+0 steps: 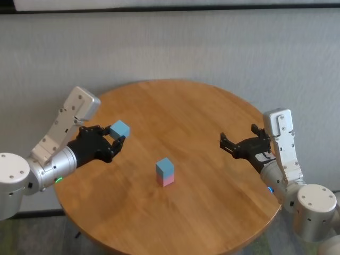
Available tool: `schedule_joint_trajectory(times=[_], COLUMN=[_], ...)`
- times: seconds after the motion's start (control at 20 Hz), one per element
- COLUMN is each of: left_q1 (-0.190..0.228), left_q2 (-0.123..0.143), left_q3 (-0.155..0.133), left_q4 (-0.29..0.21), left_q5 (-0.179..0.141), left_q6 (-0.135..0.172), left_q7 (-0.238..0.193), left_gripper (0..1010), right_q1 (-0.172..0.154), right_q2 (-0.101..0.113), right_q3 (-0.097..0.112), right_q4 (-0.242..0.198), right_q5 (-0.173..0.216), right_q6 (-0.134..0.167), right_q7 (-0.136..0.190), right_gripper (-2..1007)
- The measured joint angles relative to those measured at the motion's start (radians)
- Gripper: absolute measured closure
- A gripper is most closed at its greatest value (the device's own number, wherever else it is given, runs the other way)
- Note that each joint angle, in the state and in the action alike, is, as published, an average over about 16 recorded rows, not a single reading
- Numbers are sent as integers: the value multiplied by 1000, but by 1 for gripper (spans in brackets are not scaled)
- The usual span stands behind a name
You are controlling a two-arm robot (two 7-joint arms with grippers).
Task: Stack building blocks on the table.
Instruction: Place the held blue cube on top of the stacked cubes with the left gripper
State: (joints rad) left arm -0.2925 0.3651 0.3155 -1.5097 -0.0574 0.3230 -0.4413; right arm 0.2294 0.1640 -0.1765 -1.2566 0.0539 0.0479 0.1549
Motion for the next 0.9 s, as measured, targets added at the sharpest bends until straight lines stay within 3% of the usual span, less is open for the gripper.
schedule_joint_trajectory(times=[0.4, 0.9], left_q1=[-13, -45], left_q2=[17, 6], left_q3=[48, 109], left_q4=[-36, -32], left_q5=[-32, -73], left_q6=[26, 31], left_q7=[-57, -110], left_gripper=[610, 610], right_q1=[0, 0], right_q2=[0, 0], right_q3=[0, 0], right_q4=[0, 0], right_q5=[0, 0], right_q6=[0, 0], right_q7=[0, 0], right_gripper=[0, 0])
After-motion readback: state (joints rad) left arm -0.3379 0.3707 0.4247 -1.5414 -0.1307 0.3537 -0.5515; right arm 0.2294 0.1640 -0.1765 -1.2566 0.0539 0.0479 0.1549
